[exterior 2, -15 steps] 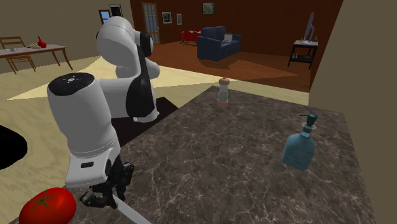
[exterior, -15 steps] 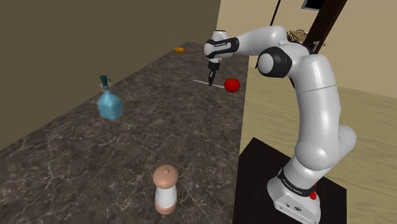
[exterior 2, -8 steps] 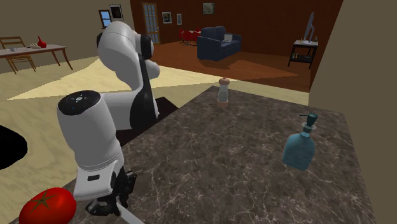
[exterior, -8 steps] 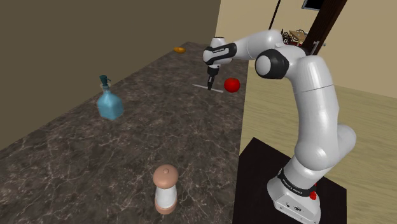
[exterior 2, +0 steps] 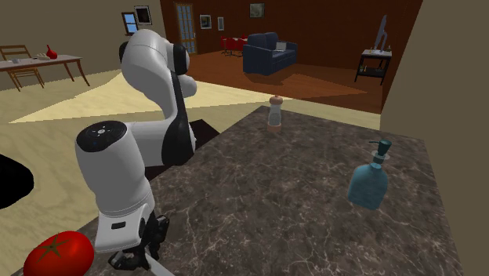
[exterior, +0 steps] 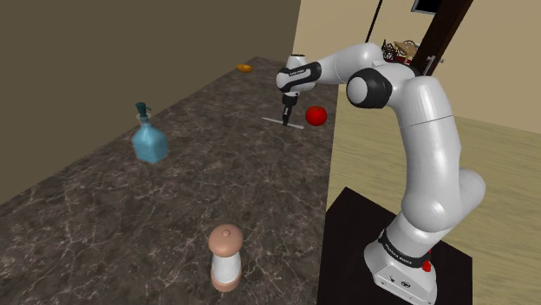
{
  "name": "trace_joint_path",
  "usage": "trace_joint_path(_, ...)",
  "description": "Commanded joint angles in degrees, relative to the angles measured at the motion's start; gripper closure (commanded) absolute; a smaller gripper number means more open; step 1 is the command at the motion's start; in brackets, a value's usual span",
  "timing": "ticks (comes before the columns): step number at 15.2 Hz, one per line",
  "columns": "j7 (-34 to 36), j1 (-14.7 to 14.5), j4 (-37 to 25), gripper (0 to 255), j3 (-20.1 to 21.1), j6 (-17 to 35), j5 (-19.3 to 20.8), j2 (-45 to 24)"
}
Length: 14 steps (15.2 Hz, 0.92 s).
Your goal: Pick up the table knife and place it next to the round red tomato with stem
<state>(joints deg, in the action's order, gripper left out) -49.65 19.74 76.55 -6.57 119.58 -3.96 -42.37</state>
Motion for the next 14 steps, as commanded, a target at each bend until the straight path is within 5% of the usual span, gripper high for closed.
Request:
trace_joint_path(1,0.0,0.0,0.0,255,0.0,0.0,0.0,0.0)
trace_joint_path(2,0.0,0.0,0.0,0,0.0,0.0,0.0,0.0)
trace_joint_path(14,0.2,-0.1,-2.4,0,-0.2,-5.4,0.3,3.0)
